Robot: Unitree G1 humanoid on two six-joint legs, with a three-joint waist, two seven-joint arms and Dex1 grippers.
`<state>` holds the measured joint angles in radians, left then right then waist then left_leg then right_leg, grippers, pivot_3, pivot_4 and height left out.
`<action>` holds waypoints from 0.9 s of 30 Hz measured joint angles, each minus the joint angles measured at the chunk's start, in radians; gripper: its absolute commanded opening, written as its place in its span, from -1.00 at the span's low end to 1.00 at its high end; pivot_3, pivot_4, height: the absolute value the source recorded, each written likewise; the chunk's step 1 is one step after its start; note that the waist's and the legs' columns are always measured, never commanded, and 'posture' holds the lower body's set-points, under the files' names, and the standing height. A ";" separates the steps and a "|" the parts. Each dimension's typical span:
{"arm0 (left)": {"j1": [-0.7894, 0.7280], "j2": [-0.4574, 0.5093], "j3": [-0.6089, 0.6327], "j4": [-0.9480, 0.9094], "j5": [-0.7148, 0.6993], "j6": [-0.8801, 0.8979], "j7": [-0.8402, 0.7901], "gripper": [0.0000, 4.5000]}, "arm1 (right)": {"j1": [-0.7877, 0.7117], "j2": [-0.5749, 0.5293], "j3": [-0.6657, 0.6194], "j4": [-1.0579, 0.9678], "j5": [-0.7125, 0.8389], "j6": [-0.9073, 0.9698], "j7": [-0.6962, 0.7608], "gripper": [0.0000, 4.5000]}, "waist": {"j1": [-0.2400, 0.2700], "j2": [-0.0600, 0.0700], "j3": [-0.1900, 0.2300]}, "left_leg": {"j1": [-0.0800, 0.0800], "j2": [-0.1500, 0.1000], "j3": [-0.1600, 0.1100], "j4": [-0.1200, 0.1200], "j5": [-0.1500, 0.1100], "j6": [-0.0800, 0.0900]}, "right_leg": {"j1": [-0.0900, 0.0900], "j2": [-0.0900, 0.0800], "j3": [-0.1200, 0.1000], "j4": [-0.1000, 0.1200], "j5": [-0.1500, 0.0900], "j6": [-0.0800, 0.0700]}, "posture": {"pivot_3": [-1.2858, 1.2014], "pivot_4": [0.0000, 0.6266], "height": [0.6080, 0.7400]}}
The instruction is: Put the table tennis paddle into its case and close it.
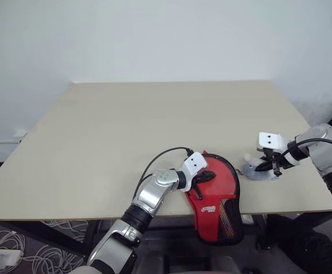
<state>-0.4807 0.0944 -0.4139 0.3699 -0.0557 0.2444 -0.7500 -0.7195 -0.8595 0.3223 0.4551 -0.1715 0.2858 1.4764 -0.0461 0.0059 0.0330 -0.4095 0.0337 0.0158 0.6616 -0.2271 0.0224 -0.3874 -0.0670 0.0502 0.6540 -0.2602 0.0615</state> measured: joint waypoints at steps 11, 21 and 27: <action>-0.001 -0.004 0.002 0.002 0.003 0.001 -0.014 -1.00 | 0.054 -0.099 -0.021 -0.031 0.063 -0.028 0.043 -0.84 | 0.004 0.000 0.000 | 0.000 0.000 0.000 0.000 0.000 0.000 | 0.000 0.000 0.000 -0.001 0.000 0.000 | 0.03 -1.00 1.00; -0.006 -0.016 -0.002 0.015 0.004 -0.004 -0.031 -1.00 | 0.152 -0.179 -0.039 -0.139 0.121 -0.019 0.073 -0.84 | 0.029 -0.001 0.000 | 0.000 0.000 0.001 0.001 -0.001 0.001 | 0.000 -0.001 0.000 -0.003 0.000 0.000 | 0.03 -1.00 1.00; -0.014 -0.024 -0.001 0.034 0.005 -0.014 -0.036 -1.00 | 0.272 -0.227 -0.088 -0.274 0.172 0.062 0.065 -0.84 | 0.037 -0.001 0.000 | -0.001 0.000 0.001 0.001 -0.001 0.001 | 0.001 -0.001 0.000 -0.005 0.000 0.000 | 0.03 -1.00 1.00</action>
<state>-0.4942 0.0703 -0.4153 0.4036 -0.0511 0.2306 -0.7855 -0.4473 -1.0869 0.2347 0.1808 0.0001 0.3480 1.5410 -0.0094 0.0053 0.0334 -0.4101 0.0337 0.0164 0.6626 -0.2277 0.0233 -0.3863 -0.0676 0.0498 0.6494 -0.2606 0.0616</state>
